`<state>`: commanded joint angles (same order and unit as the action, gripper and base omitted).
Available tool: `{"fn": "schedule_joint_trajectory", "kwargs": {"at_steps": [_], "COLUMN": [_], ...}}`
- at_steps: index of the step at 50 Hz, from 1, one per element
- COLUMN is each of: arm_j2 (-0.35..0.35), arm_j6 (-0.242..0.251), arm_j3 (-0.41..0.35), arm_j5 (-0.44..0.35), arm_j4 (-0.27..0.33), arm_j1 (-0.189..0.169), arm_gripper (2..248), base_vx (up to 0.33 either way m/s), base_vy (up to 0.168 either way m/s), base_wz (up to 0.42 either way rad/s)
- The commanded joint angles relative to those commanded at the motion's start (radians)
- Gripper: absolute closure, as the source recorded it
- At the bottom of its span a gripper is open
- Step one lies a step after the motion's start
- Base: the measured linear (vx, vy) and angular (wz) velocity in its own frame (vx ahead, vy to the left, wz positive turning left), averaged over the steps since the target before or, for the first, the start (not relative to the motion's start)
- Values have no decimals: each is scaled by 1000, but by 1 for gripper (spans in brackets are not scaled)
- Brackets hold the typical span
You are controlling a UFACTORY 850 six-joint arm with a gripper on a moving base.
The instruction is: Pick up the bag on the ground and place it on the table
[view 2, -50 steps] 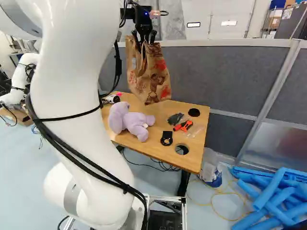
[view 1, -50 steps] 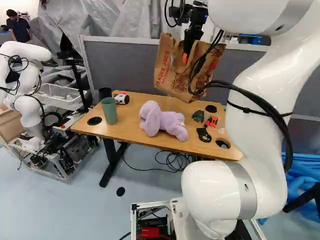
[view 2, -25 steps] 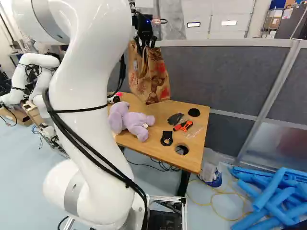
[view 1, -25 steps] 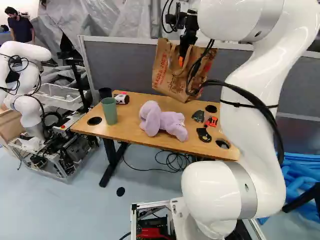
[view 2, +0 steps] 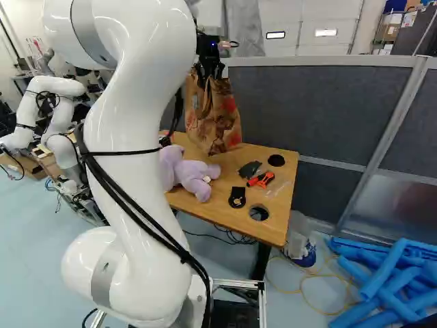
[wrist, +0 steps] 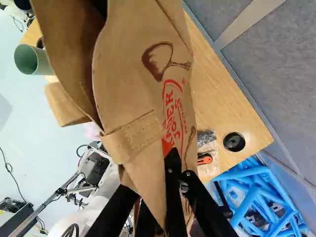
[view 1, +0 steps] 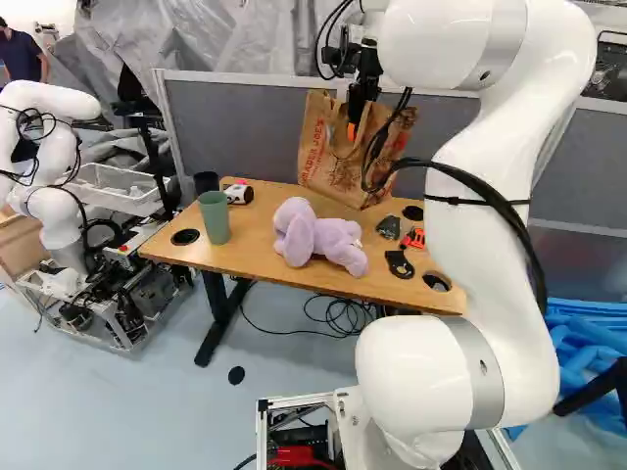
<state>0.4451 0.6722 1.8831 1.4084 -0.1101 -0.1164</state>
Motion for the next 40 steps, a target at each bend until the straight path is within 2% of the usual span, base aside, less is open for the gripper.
{"fn": "schedule_joint_trajectory", "kwargs": {"at_steps": [16, 40], "arm_j2": [31, 81], "arm_j6": [0, 0], "arm_j3": [-13, -28], "arm_j5": [-32, -138], "arm_j4": [-14, -73], "arm_j1": [0, 0], "arm_gripper": [228, 228], "base_vx": [0, 0], "base_vy": [0, 0], "base_wz": [0, 0]}}
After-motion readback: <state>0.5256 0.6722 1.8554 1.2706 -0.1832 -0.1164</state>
